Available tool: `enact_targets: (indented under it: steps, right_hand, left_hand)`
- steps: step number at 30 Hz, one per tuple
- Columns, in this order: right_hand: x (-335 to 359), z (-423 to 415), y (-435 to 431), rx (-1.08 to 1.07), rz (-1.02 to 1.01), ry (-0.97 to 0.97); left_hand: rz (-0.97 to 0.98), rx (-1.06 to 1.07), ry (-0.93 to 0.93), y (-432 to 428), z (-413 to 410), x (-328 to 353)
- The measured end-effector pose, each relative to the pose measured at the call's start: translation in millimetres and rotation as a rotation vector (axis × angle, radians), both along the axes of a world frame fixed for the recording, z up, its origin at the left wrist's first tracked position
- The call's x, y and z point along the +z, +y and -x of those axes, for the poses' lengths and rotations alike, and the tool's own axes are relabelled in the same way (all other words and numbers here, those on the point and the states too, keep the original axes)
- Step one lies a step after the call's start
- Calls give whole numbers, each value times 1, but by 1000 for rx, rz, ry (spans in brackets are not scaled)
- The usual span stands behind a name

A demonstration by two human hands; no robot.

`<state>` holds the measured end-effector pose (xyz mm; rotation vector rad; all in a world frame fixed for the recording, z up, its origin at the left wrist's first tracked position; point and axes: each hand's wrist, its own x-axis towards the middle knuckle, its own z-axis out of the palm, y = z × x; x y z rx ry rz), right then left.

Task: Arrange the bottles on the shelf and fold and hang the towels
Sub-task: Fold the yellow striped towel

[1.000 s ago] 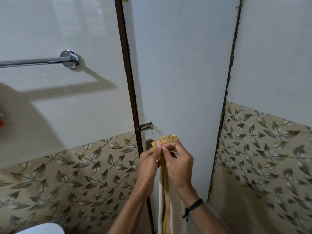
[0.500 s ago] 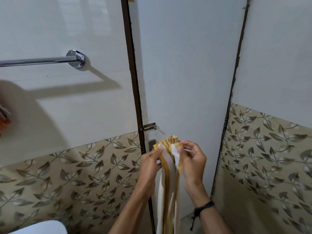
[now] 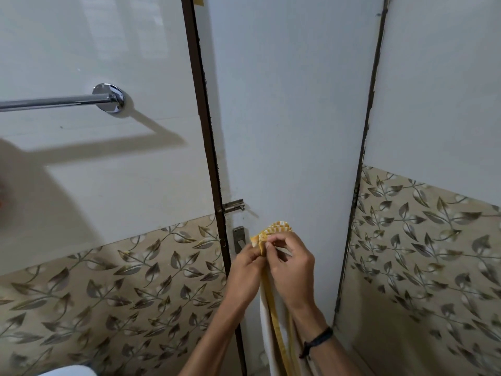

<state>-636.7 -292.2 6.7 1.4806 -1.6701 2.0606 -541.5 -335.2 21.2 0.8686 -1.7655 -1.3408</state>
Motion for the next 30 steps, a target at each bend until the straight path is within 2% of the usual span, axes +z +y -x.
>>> enact_targets:
  steps: [7,11,16,19,22,26,30]
  right_hand:
    - [1,2,3,224,-59,-128]
    - [5,6,0,207,-143,-184]
    - [2,7,-6,104,-198,-162]
    - [2,17,-10,48,-171,-281]
    - [8,44,-3,-90,-146,-419]
    - [9,93,13,-240,-175,-437]
    - [9,116,12,-204,-244,-379]
  left_hand:
    - [155,14,-126,1,-2,4]
    - [227,17,-189,-4,-3,1]
    - [227,4,-224,-2,-5,-1]
    - [132,58,-126,-4,-8,-1]
    - [20,247,-4,-18,-28,-3]
    - [-47,499,182,-45,-74,2]
    - [-106,533,287,-54,-93,9]
